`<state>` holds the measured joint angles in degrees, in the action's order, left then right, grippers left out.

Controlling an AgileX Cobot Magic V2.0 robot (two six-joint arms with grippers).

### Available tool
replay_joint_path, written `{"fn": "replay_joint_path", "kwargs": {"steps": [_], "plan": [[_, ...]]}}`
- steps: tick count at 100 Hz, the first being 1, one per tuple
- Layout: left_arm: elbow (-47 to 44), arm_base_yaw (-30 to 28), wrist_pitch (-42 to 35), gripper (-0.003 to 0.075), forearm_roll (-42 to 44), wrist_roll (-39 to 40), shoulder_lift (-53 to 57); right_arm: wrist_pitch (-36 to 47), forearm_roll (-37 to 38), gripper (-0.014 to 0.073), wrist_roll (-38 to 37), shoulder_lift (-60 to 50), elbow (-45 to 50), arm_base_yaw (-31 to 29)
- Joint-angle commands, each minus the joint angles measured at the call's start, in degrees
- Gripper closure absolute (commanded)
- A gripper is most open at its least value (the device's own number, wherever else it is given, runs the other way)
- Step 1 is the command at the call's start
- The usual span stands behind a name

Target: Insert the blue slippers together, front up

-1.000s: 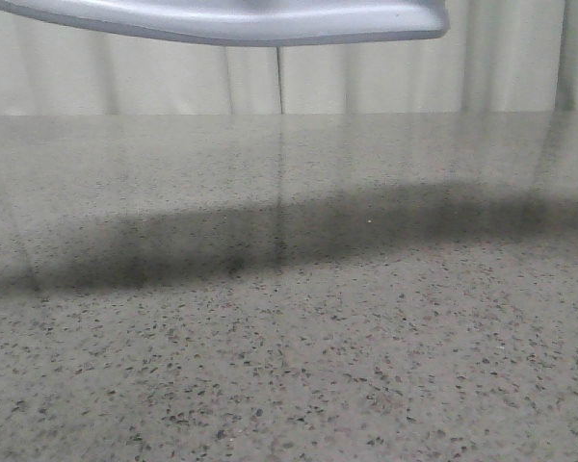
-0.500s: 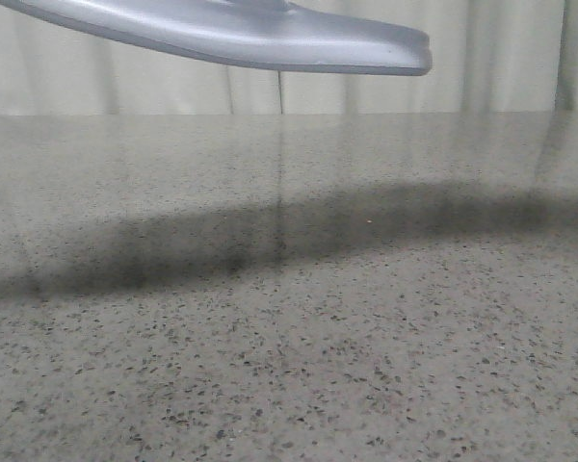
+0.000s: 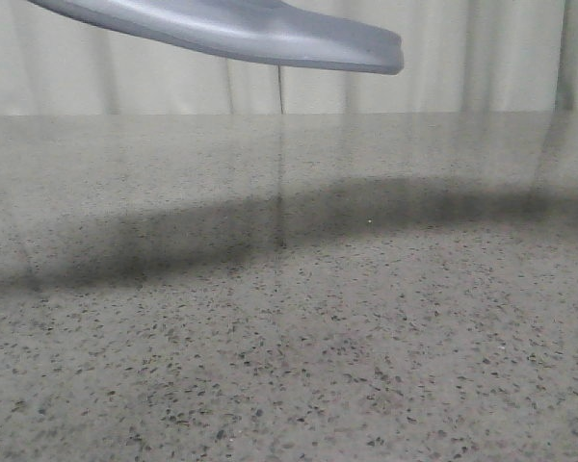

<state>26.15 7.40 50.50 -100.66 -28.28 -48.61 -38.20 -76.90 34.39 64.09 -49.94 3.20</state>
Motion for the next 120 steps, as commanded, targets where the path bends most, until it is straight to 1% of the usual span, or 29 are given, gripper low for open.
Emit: {"fn": "replay_joint_path", "kwargs": {"steps": [1, 28, 52, 87, 99, 120], "plan": [[2.43, 0.39, 8.17, 0.0704, -5.96, -0.28, 0.61, -6.76, -5.43, 0.0701, 2.51, -0.57, -1.37, 0.47], [2.43, 0.39, 8.17, 0.0704, -5.96, -0.28, 0.51, -10.45, -7.43, 0.0701, 5.21, -0.29, -1.37, 0.47], [2.43, 0.39, 8.53, 0.0704, -5.96, -0.28, 0.51, -11.89, -7.80, 0.0701, 6.34, -0.20, -1.37, 0.60], [2.43, 0.39, 10.17, 0.0704, -5.96, -0.28, 0.51, -11.56, -7.93, 0.0701, 8.09, 2.02, -1.47, 6.59], [2.43, 0.39, 10.62, 0.0704, -5.96, -0.28, 0.51, -11.35, -8.35, 0.0701, 8.70, 2.90, -1.47, 6.71], [2.43, 0.39, 10.75, 0.0704, -5.96, -0.38, 0.51, -9.30, -9.90, 0.0701, 12.33, 2.95, -1.47, 6.71]]}}
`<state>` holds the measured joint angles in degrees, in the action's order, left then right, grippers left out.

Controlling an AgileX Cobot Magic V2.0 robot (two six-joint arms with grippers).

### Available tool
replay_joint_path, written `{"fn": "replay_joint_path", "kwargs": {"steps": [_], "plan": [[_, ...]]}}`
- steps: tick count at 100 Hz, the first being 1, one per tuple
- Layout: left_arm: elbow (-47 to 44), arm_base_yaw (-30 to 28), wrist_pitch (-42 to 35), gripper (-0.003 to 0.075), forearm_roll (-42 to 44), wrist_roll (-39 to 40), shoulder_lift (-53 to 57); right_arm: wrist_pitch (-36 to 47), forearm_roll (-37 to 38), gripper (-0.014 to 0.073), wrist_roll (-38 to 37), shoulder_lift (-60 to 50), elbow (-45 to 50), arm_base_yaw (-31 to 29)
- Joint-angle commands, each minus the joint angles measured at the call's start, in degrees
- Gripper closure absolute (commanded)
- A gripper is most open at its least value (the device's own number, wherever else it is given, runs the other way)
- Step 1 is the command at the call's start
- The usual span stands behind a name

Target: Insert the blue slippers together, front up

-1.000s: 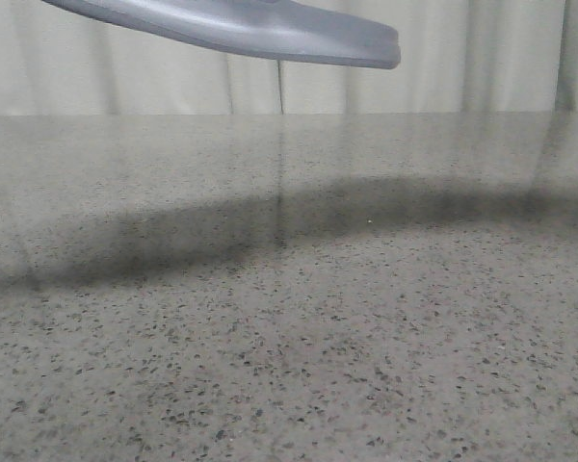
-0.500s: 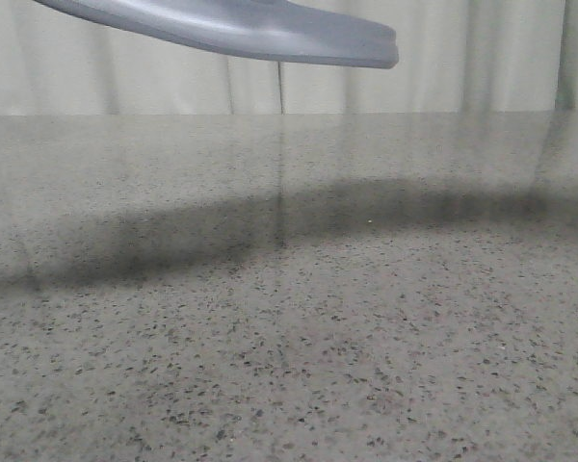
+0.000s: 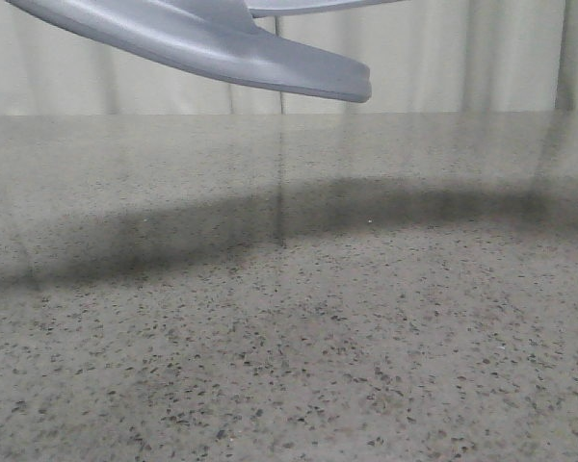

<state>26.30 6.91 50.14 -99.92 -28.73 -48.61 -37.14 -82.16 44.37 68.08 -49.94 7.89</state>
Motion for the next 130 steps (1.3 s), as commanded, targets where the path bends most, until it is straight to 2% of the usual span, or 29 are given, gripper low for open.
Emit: {"fn": "replay_joint_path", "kwargs": {"steps": [1, 11, 23, 32, 49, 61, 98, 130], "plan": [[2.27, 0.88, 11.10, 0.0704, -6.70, 0.06, 0.51, -10.16, -4.65, 0.0701, 2.34, -1.03, -1.47, 2.03], [2.27, 0.88, 11.00, 0.0704, -6.70, 0.03, 0.51, -7.03, -4.16, 0.0700, 2.34, -1.03, -1.47, 2.03], [2.27, 0.88, 9.91, 0.0704, -6.70, -0.06, 0.51, -5.54, -4.16, 0.0668, 6.42, -1.03, -1.47, 2.03], [2.27, 0.88, 9.37, 0.0704, -6.70, -0.06, 0.51, -4.59, -4.16, 0.0574, 8.40, -1.03, -1.47, 2.03], [2.27, 0.88, 7.33, 0.0704, -6.59, -0.06, 0.51, -1.95, -4.16, 0.0337, 8.40, -1.03, -1.47, 2.03], [2.27, 0.88, 5.69, 0.0704, -6.45, -0.06, 0.51, 0.61, -4.12, 0.0252, 9.87, -1.03, -1.47, 1.67], [2.27, 0.88, 1.30, 0.0704, -5.55, -0.06, 0.51, 7.22, -3.23, 0.0249, 14.48, -6.41, -1.47, -1.43], [2.27, 0.88, -2.44, 0.0704, -5.46, -0.06, -0.33, 17.91, 5.32, 0.0252, 14.74, -17.62, -1.47, -1.67]]}}
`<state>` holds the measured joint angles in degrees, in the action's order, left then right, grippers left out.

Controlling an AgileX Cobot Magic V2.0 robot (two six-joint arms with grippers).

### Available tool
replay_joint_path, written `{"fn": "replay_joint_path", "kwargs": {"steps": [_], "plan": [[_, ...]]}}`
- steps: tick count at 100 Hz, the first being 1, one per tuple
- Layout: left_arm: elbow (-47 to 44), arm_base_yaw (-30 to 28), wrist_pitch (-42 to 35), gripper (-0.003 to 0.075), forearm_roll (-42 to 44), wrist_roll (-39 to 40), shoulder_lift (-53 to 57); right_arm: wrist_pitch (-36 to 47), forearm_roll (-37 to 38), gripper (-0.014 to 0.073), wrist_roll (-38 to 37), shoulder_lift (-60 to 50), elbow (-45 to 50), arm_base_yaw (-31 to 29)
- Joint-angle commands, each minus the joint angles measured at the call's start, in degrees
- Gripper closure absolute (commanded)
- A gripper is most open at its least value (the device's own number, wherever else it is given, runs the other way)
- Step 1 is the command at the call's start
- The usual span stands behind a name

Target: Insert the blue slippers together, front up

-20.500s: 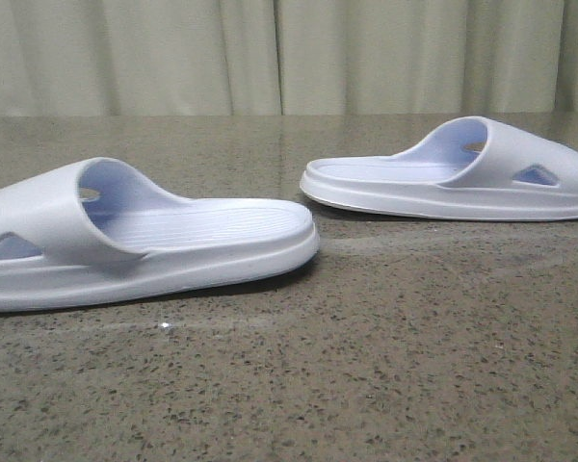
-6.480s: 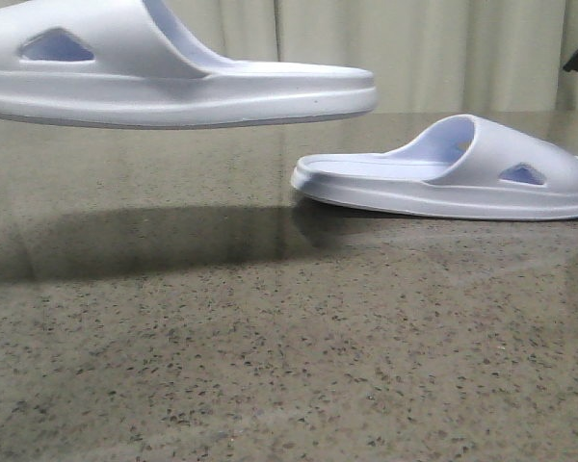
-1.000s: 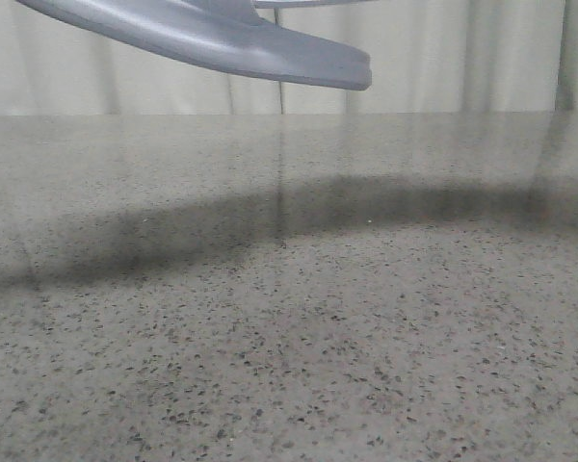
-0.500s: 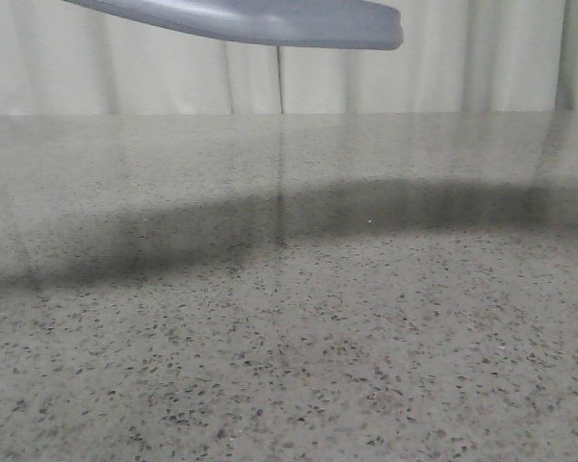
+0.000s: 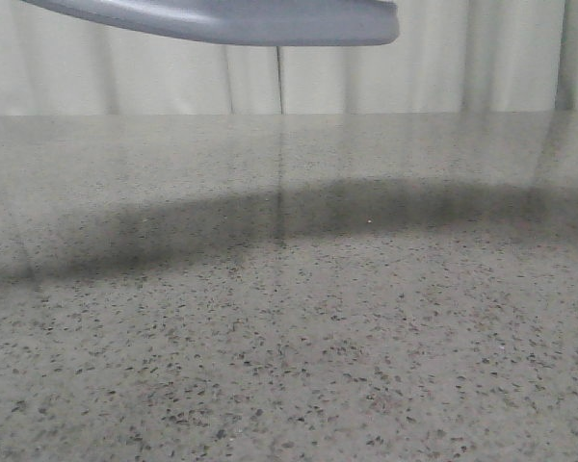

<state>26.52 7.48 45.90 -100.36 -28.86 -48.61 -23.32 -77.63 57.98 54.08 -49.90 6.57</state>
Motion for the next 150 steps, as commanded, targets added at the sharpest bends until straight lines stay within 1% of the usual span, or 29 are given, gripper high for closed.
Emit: {"fn": "replay_joint_path", "kwargs": {"steps": [1, 12, 19, 39, 66, 91, 99, 121, 131, 138, 150], "plan": [[2.05, 0.31, 1.80, 0.0704, -4.87, 0.07, -0.56, 4.35, 0.94, 0.0253, 1.13, -3.84, -1.51, -0.35], [2.05, 0.31, 2.52, 0.0704, -4.48, -1.57, -3.00, 7.76, 2.29, 0.0252, 1.13, -6.83, -1.51, -0.35], [2.05, 0.31, 3.41, 0.0704, -4.48, -2.93, -4.92, 8.47, 2.99, 0.0252, 1.13, -8.29, -1.51, -0.35], [2.05, 0.31, 3.92, 0.0704, -4.48, -6.29, -10.29, 7.95, 4.01, 0.0253, 1.13, -9.37, -1.51, -0.35], [2.05, 0.31, 8.27, 0.0704, -4.48, -11.80, -18.44, 7.59, 4.01, 0.0252, 1.13, -9.37, -1.51, -0.35], [2.05, 0.31, 8.27, 0.0704, -4.25, -13.72, -23.36, 7.19, 4.05, 0.0252, 1.13, -9.37, -1.51, -0.35], [2.05, 0.31, 8.16, 0.0704, -4.75, -15.42, -23.95, 6.96, 4.14, 0.0252, 1.13, -9.37, -1.51, -0.35], [2.05, 0.31, 6.30, 0.0699, -4.88, -16.30, -24.07, 6.22, 4.29, 0.0252, 1.13, -9.37, -1.51, -0.35], [2.05, 0.31, 5.32, 0.0647, -4.88, -16.43, -24.07, 6.22, 4.29, 0.0252, 1.13, -9.37, -1.51, -0.35], [2.05, 0.31, 5.12, 0.0580, -4.88, -17.13, -24.07, 6.09, 4.29, 0.0253, 1.13, -9.37, -1.51, -0.35], [2.05, 0.31, 4.78, 0.0435, -4.88, -17.97, -24.07, 5.99, 4.29, 0.0252, 1.13, -9.37, -1.51, -0.35]]}}
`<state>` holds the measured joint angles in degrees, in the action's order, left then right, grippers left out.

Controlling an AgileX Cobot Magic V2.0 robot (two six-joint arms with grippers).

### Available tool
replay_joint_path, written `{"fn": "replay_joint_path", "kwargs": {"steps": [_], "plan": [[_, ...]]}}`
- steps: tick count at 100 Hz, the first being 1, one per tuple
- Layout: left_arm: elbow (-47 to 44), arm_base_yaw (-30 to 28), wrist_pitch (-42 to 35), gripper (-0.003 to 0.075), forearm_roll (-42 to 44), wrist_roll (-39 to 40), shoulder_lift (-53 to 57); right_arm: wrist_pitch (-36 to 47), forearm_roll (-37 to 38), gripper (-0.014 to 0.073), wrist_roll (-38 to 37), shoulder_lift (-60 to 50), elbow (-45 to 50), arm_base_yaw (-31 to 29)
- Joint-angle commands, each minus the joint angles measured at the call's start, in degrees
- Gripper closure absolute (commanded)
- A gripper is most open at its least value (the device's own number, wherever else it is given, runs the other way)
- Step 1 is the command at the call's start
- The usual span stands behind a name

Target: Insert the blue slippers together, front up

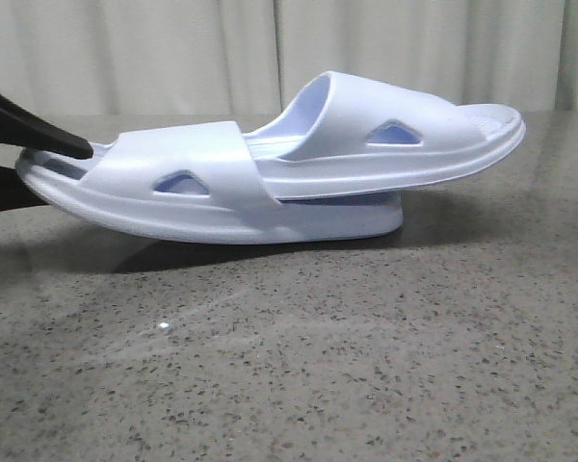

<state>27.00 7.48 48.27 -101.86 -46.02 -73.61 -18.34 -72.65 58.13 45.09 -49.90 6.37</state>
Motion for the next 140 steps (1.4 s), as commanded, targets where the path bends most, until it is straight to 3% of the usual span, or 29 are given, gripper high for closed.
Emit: {"fn": "replay_joint_path", "kwargs": {"steps": [1, 12, 21, 66, 88, 113, 140], "plan": [[1.58, 0.31, 2.40, 0.0428, -3.38, -0.96, 0.94, 1.01, -0.70, 0.0253, 0.98, -0.38, -1.51, -0.15], [1.58, 0.31, 0.88, 0.0325, -3.46, -3.65, 0.94, 0.75, -0.70, 0.0253, 0.98, -0.38, -1.51, -0.15], [1.58, 0.31, -1.67, 0.0289, -3.84, -5.61, 0.94, 0.39, -0.70, 0.0252, 0.98, -0.38, -1.51, -0.15], [6.92, 0.31, -13.50, 0.0287, -4.78, -19.30, 0.94, -0.26, -0.36, 0.0252, 0.98, -0.38, -1.51, -0.15], [9.70, 0.31, -14.26, 0.0287, -4.78, -28.38, 4.35, 0.51, 7.44, 0.0252, 0.98, -0.38, -1.51, -0.15], [9.85, 0.31, -23.83, 0.0287, -3.41, -38.12, 17.34, 11.79, 9.40, 0.0252, 0.98, -3.06, 4.64, -0.15], [7.36, 0.31, -31.47, 0.0287, 5.05, -38.23, 33.07, 20.65, 9.85, 0.0253, 4.54, -13.23, 16.16, -0.15]]}}
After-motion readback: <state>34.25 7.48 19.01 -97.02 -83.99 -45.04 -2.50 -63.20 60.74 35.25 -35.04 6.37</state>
